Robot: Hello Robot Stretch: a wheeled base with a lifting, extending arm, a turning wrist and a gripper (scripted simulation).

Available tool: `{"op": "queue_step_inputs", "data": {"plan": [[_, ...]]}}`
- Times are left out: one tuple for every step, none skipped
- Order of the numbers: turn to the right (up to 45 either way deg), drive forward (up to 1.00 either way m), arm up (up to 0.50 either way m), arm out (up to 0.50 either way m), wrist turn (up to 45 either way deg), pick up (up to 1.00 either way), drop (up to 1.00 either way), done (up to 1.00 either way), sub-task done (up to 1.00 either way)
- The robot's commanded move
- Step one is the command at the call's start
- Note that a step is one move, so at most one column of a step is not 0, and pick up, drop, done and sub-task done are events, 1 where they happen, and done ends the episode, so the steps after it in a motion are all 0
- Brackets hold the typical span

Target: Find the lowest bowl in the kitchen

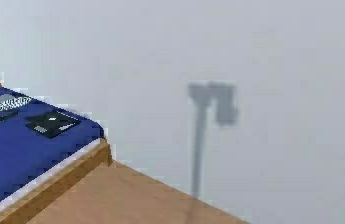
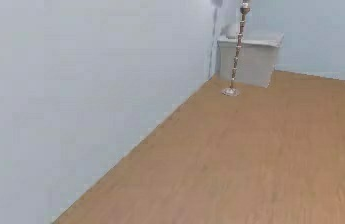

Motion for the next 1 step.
{"op": "queue_step_inputs", "data": {"plan": [[45.0,0.0,0.0,0.0,0.0,0.0,0.0,0.0,0.0]]}}
